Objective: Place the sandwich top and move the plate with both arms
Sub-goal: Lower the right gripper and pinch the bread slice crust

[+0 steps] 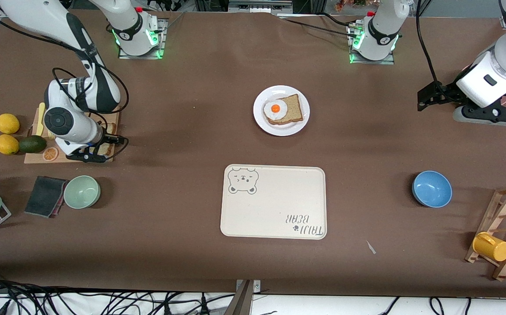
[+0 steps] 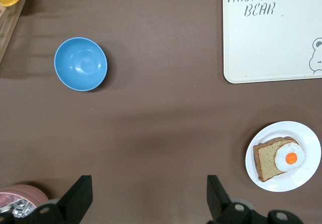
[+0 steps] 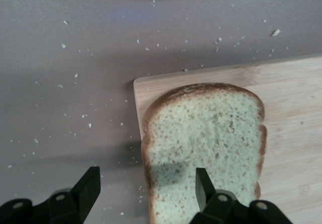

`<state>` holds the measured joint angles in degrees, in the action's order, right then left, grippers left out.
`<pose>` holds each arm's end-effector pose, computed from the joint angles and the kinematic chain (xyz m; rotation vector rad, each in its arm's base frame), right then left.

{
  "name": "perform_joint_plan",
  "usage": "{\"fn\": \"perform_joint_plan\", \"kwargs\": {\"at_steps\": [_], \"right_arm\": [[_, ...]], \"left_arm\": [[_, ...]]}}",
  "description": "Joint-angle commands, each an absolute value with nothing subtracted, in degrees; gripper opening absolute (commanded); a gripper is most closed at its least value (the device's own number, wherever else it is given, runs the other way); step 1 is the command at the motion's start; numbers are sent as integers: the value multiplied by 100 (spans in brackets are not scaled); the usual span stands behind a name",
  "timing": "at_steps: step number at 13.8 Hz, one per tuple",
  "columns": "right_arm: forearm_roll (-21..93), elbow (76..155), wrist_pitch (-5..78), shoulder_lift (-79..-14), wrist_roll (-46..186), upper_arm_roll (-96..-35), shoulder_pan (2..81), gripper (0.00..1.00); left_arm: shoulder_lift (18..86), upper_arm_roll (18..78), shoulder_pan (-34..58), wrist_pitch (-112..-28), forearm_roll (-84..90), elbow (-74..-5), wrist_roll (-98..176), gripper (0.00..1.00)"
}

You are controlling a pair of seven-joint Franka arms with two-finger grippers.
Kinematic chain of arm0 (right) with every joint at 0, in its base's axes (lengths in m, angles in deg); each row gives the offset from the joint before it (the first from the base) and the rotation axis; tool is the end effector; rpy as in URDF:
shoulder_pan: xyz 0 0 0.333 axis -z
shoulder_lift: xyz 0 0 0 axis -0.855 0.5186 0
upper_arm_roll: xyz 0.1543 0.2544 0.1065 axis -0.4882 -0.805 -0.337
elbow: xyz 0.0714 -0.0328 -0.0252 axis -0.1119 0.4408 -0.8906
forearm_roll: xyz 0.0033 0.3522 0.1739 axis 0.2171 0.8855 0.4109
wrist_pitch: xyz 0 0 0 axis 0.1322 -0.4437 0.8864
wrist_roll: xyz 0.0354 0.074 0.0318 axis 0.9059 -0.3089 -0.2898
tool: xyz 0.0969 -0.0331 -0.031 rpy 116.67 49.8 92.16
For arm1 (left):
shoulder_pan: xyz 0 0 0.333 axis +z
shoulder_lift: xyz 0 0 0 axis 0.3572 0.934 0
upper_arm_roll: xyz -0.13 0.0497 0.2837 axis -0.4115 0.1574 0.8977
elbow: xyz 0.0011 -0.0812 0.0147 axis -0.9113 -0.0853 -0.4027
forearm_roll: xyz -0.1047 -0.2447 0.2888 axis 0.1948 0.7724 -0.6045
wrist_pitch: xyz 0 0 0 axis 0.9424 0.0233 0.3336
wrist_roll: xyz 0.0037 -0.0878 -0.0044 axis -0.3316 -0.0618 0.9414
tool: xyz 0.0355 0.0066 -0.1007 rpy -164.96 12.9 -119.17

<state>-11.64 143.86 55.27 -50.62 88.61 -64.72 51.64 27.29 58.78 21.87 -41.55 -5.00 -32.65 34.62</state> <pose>0.5265 0.0028 0.2045 2.9439 -0.1158 -0.2986 0.5520 -0.0622 0.5904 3.1289 -0.1250 -0.1409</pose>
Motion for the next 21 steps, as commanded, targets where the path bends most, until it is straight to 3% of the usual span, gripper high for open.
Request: {"fn": "perform_joint_plan", "kwargs": {"at_steps": [1,4,6,21], "right_arm": [[-1280,14460,5665,-5035,8988,-6449,5147,75],[-1280,14513,5657,-5018,8988,-6449,5164,56],[-1280,14513,5648,-5018,8988,-6449,5164,49],[-1280,14592,5797,-4886,9155,-6449,5164,32]], "left_arm": [[2772,5898,2163,-4014,-605,-3114,3344,100],[2772,5898,2163,-4014,-605,-3114,3344,100],[2772,5898,2155,-4014,-605,-3114,3344,100],[2772,5898,2155,-4014,-605,-3105,3344,100]]}}
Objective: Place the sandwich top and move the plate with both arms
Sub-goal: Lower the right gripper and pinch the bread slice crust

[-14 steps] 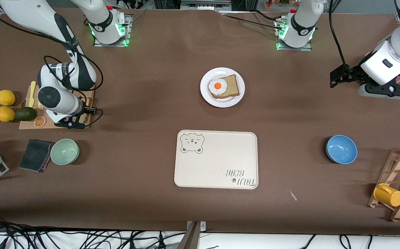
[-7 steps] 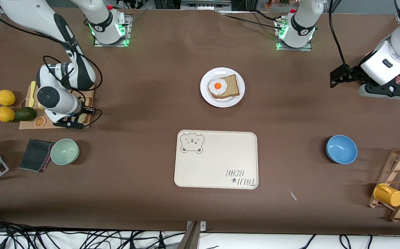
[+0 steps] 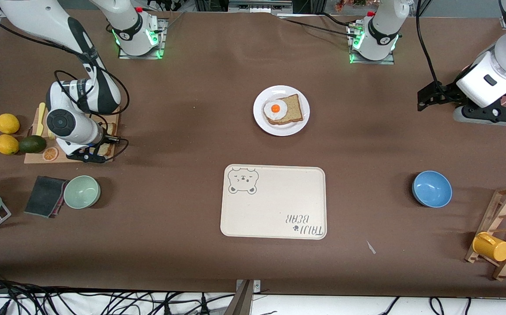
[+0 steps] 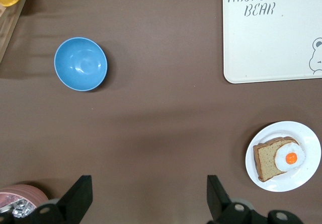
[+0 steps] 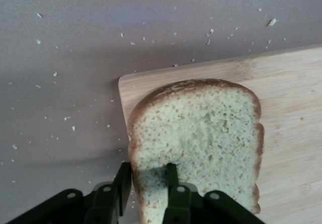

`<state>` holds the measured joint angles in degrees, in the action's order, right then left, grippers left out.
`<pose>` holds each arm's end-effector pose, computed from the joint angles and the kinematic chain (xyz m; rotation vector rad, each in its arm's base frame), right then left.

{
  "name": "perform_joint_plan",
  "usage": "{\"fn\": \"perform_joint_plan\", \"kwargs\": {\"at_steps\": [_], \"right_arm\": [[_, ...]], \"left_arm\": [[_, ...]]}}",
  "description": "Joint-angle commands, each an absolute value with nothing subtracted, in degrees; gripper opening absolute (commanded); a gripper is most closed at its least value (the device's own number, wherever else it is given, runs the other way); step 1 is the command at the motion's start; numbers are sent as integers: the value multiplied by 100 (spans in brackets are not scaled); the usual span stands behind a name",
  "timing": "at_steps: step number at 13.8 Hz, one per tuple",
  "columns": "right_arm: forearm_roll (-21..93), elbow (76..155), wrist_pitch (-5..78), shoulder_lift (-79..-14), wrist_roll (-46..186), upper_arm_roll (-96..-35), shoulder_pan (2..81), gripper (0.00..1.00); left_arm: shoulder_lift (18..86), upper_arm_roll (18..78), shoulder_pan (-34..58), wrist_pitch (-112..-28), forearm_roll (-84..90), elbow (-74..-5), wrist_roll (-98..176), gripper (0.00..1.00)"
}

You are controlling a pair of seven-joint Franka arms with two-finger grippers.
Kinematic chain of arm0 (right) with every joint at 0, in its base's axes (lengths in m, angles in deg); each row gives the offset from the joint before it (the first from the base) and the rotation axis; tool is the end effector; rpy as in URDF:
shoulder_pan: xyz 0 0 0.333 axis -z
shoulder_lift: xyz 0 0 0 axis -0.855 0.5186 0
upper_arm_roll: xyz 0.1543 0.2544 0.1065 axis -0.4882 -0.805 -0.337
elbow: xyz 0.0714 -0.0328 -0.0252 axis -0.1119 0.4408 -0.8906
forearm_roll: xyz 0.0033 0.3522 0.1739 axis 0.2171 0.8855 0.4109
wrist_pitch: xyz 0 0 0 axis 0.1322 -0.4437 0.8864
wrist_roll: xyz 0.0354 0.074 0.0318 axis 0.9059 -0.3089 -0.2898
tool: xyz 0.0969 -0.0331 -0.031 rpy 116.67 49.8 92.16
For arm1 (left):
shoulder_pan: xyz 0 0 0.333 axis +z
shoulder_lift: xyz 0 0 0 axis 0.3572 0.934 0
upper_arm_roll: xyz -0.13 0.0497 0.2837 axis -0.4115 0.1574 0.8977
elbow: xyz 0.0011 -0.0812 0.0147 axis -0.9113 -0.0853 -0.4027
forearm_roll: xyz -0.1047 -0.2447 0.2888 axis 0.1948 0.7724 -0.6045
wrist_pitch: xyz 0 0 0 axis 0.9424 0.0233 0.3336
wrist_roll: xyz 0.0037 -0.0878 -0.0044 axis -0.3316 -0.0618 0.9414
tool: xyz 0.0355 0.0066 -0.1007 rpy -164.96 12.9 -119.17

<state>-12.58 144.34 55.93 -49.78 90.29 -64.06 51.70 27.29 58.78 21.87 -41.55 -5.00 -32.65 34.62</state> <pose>0.5227 -0.0043 0.1950 2.9245 -0.1537 -0.3088 0.5520 -0.0622 0.5904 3.1289 -0.1250 -0.1409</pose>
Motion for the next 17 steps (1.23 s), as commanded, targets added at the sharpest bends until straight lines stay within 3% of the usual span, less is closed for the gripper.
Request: {"fn": "perform_joint_plan", "kwargs": {"at_steps": [1,8,15,17], "right_arm": [[-1280,14592,5797,-4886,9155,-6457,5164,30],[-1280,14592,5876,-4798,9155,-6457,5164,0],[-1254,14444,5745,-4885,9216,-6484,5121,0],[-1236,14102,5177,-4956,9260,-6519,5094,0]], "left_arm": [[2781,5898,2155,-4014,-605,-3105,3344,100],[2772,5880,2155,-4014,-605,-3105,3353,100],[2772,5871,2146,-4014,-597,-3105,3353,100],[2772,5880,2146,-4014,-597,-3105,3353,100]]}}
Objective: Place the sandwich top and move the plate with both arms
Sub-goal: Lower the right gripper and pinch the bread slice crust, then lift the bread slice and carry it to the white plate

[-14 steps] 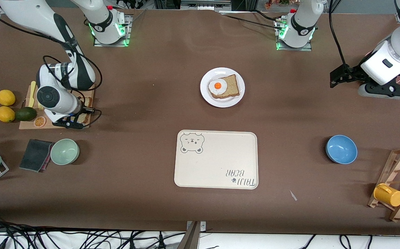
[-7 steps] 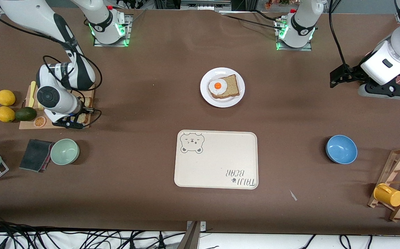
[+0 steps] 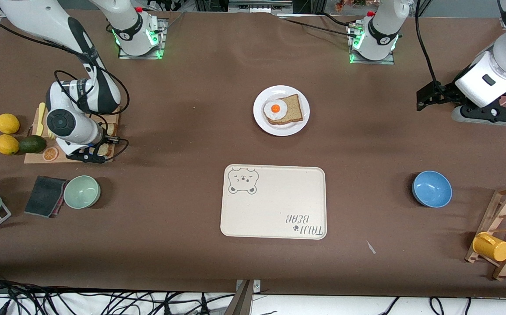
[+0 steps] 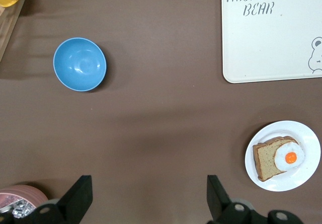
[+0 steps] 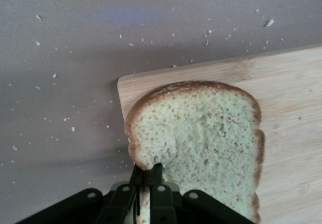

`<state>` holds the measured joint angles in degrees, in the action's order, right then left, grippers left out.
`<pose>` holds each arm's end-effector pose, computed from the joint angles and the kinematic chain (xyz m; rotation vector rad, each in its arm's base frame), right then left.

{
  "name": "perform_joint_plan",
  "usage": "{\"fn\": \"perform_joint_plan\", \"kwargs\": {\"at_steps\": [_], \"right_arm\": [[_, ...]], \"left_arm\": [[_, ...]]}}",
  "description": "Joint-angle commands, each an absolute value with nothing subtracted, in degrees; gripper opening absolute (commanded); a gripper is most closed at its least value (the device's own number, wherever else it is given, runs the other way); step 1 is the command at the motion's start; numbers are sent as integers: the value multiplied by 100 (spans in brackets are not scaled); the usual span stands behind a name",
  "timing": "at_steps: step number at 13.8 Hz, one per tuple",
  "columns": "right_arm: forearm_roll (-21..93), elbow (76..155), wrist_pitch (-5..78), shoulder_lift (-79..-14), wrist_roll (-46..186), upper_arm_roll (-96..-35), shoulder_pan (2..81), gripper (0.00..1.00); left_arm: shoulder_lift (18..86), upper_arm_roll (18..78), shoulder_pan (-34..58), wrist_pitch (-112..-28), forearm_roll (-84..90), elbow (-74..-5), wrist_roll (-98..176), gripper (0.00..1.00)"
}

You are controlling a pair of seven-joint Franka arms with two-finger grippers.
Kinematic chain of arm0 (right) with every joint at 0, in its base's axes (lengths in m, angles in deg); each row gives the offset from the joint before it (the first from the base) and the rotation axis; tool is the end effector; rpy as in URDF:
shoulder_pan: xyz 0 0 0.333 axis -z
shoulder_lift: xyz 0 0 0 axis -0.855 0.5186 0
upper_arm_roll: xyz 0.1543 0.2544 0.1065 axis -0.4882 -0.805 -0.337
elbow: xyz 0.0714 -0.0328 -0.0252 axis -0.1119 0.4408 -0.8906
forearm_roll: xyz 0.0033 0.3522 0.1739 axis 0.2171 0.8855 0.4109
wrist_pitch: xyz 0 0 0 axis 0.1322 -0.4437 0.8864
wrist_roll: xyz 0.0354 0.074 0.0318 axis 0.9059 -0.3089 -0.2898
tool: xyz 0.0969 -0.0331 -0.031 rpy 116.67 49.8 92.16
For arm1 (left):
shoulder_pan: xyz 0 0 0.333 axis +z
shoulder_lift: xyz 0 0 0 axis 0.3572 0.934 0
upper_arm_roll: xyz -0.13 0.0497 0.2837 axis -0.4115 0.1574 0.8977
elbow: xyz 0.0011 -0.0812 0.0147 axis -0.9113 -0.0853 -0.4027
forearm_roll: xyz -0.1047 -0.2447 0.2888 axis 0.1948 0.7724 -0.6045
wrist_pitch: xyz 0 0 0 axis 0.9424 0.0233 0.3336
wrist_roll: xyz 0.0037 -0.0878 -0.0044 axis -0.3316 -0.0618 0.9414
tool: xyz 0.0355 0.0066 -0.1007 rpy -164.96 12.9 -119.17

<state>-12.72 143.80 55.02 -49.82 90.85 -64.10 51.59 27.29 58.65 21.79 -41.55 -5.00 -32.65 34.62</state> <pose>0.5246 -0.0032 0.1976 2.9180 -0.1636 -0.3141 0.5518 -0.0642 0.5904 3.1288 -0.1307 -0.1409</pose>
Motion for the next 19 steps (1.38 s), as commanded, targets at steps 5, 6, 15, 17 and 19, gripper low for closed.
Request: {"fn": "perform_joint_plan", "kwargs": {"at_steps": [5,6,15,17,19], "right_arm": [[-1192,12872,3577,-5035,9269,-6896,5094,0],[-1175,12617,3304,-5061,9269,-7027,5094,0],[-341,10525,2282,-4615,10075,-7380,4024,0],[-208,10147,2282,-4360,10733,-7380,3532,0],[-15,9900,2282,-4201,11506,-7380,3013,0]], "left_arm": [[2772,5871,2146,-4014,-597,-3105,3353,100],[2772,5880,2146,-4014,-597,-3105,3353,100],[2772,5880,2155,-4014,-597,-3105,3344,100],[2772,5889,2155,-4014,-597,-3105,3344,100],[2772,5880,2155,-4014,-597,-3105,3344,100]]}}
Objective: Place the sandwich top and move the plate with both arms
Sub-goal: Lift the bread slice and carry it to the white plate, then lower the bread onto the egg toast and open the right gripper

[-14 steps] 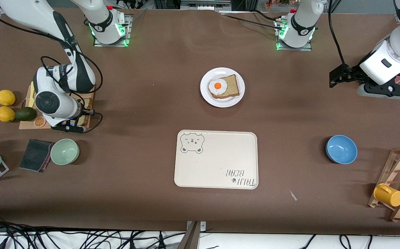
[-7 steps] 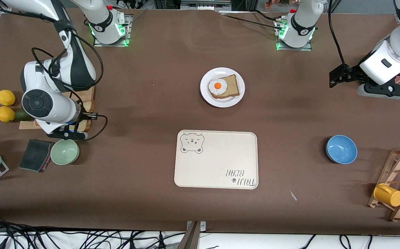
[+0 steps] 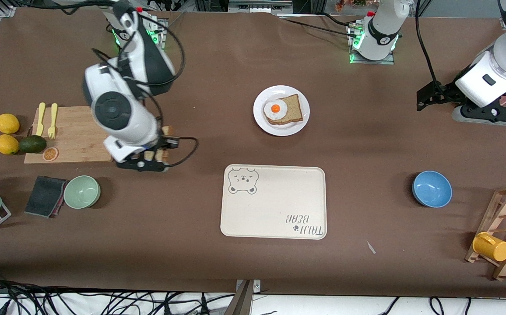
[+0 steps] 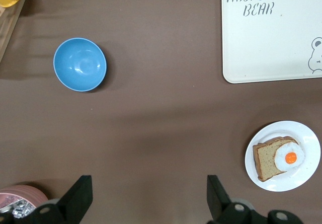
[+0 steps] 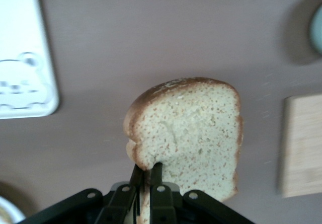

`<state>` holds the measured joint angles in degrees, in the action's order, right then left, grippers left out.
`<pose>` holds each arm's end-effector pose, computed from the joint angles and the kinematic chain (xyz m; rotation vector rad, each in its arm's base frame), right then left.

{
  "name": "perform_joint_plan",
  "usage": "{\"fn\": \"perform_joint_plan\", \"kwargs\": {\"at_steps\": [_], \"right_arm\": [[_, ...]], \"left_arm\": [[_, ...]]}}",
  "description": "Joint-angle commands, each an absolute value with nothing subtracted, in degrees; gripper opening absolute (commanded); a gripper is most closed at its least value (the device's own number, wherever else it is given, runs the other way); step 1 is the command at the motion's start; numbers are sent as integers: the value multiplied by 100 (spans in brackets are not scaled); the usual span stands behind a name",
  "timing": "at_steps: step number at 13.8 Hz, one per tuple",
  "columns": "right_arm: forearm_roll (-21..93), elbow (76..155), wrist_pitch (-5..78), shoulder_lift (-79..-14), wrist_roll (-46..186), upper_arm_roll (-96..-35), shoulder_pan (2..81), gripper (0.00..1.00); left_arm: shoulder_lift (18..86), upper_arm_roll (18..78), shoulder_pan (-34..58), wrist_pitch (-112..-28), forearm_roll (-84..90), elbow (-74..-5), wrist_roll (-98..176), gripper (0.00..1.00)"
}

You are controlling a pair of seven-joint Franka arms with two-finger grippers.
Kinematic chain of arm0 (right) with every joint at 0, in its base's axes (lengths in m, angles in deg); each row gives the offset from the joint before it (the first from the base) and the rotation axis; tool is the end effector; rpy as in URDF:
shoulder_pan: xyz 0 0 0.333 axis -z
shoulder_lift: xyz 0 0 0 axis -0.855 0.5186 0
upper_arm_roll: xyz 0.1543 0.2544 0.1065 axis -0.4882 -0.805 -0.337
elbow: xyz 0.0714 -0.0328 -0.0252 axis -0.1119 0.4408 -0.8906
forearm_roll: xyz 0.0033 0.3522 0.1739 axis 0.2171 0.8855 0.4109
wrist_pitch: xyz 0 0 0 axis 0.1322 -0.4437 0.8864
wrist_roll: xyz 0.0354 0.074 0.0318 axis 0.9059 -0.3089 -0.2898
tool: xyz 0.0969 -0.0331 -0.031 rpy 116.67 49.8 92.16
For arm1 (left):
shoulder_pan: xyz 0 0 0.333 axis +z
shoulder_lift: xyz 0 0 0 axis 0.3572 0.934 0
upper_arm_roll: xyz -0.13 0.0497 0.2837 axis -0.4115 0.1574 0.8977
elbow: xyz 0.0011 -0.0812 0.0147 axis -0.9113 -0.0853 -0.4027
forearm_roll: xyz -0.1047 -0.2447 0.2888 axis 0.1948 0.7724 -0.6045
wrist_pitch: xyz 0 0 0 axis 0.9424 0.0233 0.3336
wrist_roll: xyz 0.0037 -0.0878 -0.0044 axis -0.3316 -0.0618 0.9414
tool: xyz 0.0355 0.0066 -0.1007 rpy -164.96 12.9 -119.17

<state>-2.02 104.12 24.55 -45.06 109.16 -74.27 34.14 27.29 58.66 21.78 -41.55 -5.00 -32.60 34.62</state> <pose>0.5912 0.3050 0.3931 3.0551 -0.1648 -0.2212 0.5518 -0.0642 0.5908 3.1288 -0.1307 -0.1396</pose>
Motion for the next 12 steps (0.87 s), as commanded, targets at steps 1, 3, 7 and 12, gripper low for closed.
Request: {"fn": "perform_joint_plan", "kwargs": {"at_steps": [1,3,7,12], "right_arm": [[108,9882,2325,-4192,11884,-7380,2794,0],[205,9864,2369,-4139,12658,-7380,2319,0],[205,9820,3008,-3806,14108,-7372,1326,0],[223,9802,3889,-3480,15086,-7406,657,0]], "left_arm": [[2772,5889,2155,-4014,-597,-3105,3344,100],[2772,5889,2155,-4014,-597,-3105,3344,100],[2772,5889,2155,-4014,-597,-3105,3344,100],[2772,5889,2155,-4014,-597,-3105,3344,100]]}}
